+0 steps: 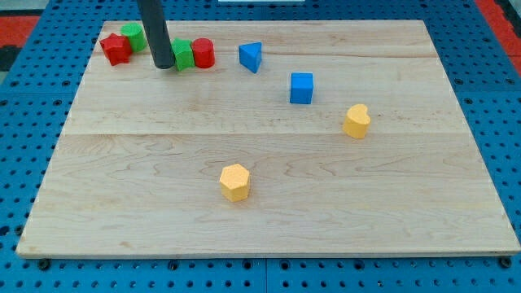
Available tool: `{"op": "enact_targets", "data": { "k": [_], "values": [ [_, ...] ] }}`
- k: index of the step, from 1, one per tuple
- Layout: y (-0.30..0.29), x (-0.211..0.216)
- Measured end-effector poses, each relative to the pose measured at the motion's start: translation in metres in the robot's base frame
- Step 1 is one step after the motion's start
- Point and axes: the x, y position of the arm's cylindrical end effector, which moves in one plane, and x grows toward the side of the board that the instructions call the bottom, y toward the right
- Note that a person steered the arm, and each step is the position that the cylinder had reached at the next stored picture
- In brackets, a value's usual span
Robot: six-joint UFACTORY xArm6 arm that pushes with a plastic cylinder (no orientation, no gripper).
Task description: Slide the green star towards the yellow heart
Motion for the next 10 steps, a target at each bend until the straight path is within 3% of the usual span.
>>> {"op": "enact_targets", "data": {
  "k": [1, 2, 3, 5, 8, 10],
  "values": [
    [-0.016, -0.019],
    [0.002, -0.051],
    [0.043, -0.047],
    [0.092, 0.046],
    [0.025, 0.055],
    [-0.021, 0.086]
  ]
}}
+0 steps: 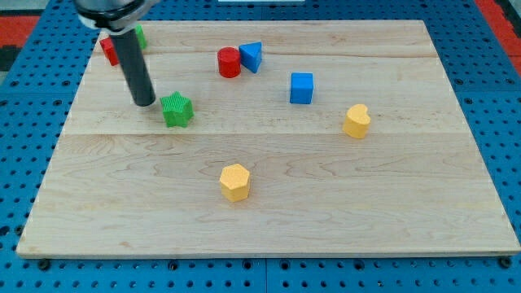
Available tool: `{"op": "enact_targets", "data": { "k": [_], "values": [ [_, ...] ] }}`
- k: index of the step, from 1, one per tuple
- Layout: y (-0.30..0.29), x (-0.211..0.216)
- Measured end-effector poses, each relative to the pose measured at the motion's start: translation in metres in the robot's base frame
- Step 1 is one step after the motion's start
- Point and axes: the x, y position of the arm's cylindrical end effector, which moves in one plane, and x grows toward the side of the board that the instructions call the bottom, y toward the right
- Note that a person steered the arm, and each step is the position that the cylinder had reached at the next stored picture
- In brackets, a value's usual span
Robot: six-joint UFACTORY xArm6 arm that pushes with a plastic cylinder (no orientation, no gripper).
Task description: Slide the green star towards the yellow heart
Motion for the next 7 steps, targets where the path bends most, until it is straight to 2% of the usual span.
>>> {"op": "enact_targets", "data": {
  "k": [1, 2, 4, 7],
  "values": [
    [0.022, 0.017],
    [0.085, 0.017],
    [0.109, -0.008],
    [0.178, 0.075]
  ]
}}
